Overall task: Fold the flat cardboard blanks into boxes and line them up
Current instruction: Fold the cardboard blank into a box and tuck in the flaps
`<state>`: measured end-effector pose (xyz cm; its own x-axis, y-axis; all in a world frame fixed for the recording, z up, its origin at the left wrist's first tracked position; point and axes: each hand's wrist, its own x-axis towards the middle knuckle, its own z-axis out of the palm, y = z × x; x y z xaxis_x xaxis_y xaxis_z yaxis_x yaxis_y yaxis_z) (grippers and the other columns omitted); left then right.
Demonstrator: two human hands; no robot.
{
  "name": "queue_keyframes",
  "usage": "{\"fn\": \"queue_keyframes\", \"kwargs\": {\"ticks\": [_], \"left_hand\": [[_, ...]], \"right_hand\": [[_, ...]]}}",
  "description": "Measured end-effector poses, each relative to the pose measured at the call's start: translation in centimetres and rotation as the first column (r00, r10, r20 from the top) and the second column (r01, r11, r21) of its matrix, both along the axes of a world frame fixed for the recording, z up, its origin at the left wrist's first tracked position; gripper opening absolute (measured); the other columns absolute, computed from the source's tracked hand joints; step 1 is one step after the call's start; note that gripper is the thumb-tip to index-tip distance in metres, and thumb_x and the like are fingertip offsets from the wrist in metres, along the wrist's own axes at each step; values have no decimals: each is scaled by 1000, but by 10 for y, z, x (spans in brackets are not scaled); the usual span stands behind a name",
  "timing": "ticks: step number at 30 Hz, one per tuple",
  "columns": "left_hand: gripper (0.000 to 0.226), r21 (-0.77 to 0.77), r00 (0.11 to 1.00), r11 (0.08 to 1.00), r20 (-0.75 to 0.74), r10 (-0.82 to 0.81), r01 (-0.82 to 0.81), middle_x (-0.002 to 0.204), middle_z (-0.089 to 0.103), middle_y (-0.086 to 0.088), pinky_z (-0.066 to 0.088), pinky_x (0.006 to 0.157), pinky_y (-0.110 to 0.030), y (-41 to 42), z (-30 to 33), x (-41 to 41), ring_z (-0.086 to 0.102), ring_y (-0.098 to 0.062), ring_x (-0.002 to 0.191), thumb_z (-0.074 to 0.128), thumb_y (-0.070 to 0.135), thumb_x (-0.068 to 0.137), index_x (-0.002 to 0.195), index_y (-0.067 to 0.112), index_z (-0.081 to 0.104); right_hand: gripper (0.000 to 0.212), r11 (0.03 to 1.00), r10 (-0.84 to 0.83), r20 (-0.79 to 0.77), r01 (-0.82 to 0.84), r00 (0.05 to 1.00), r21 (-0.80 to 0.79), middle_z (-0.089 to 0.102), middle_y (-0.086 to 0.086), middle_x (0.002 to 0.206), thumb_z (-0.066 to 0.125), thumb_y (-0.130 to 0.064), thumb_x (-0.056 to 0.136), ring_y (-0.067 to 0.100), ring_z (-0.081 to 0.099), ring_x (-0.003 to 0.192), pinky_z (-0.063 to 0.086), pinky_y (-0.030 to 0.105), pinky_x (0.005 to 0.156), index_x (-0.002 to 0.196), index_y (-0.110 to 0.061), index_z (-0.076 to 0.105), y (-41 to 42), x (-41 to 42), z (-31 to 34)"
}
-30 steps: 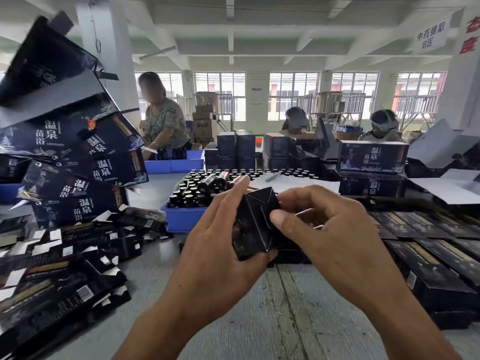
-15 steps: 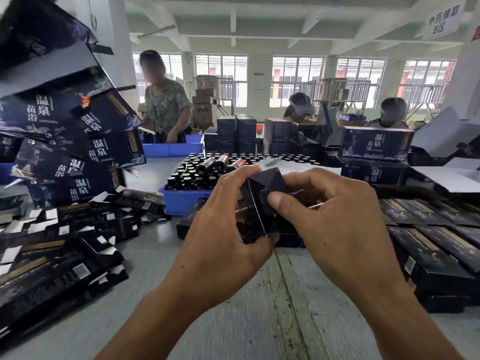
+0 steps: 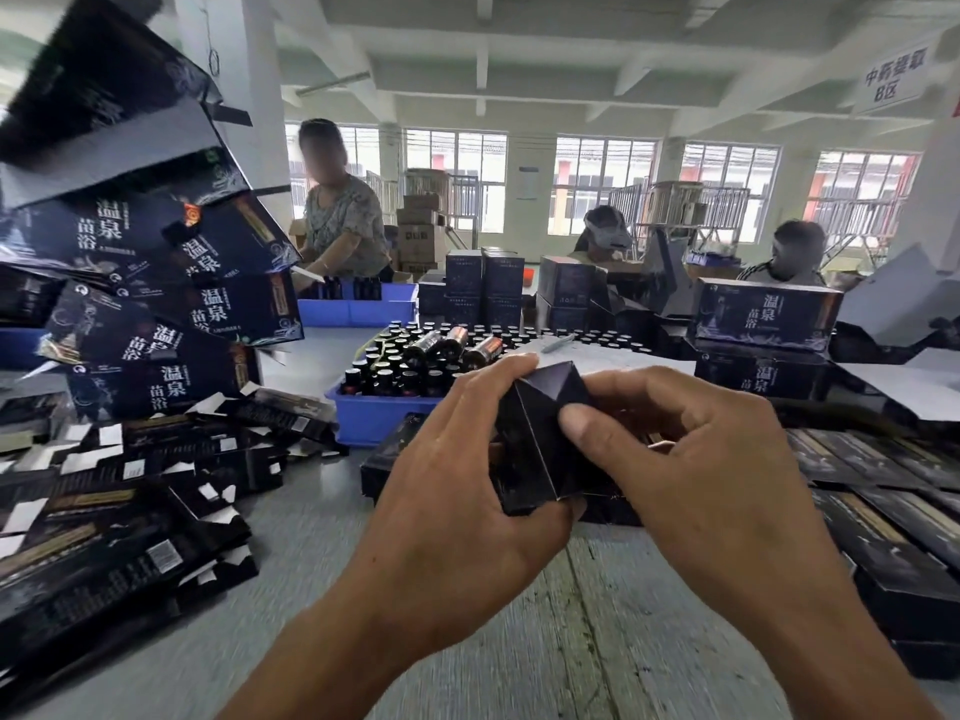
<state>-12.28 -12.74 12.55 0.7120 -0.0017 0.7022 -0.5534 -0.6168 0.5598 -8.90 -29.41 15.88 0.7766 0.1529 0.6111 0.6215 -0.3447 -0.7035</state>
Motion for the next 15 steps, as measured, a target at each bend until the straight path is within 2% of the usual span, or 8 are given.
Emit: {"fn": "queue_keyframes", "kwargs": {"ticks": [2,4,6,7,10,12,13,15], "left_hand": [[85,20,999,999,23,27,-27,131,47,34,54,91,-22,-1,2,-1,54,3,119,74,52,72,143,54,27],[87,108,995,992,76,65,-73,134,42,35,49,98,-24,-3,3,-2,47,2,126,68,54,75,149,51,22],[90,198,990,974,118,84,-106,140,33,39,41,105,-21,-7,2,-2,35,4,135,65,50,78,154,48,16],[93,221,989,969,126,84,-110,145,27,40,38,109,-21,-9,2,-2,29,5,140,67,47,79,155,47,14],[92,203,981,970,168,100,-133,156,18,34,32,113,-25,-9,0,-1,20,0,149,70,41,78,154,49,17],[79,74,970,981,183,162,-177,152,27,32,33,109,-13,-9,-2,0,29,3,143,70,41,78,145,53,31],[64,-27,963,980,184,196,-195,143,38,32,36,99,-3,-8,-2,1,40,6,133,70,43,80,136,55,40],[27,-277,959,940,139,246,-200,117,59,25,43,77,-1,-6,-1,3,59,5,102,65,54,90,114,55,52]], "right_hand": [[45,997,69,-24,-70,997,-39,70,-28,96,68,-64,72,-5,68,85,61,23,67,114,-50,66,-4,-1,2],[67,982,96,-21,-98,995,-163,62,-38,107,64,-79,66,-21,57,95,53,10,62,128,-65,44,-3,-4,3],[75,964,89,-9,-88,996,-250,53,-50,107,67,-74,66,-32,46,99,44,-2,58,131,-72,30,0,-6,4],[74,964,86,3,-83,996,-252,50,-54,106,69,-66,69,-32,46,98,42,-3,57,131,-71,31,1,-5,4],[52,996,81,8,-81,997,-21,63,-38,101,69,-41,74,-12,65,86,49,4,57,118,-64,53,-3,2,5],[37,981,68,-12,-64,998,185,70,-26,96,69,-34,72,0,70,77,52,10,54,102,-55,63,-9,8,7],[33,963,61,-34,-50,998,266,72,-21,95,71,-35,69,4,72,75,55,15,54,97,-51,63,-13,12,7],[35,936,71,-93,-34,993,349,74,-8,95,78,-46,61,16,74,79,62,33,67,93,-43,63,-18,19,6]]}}
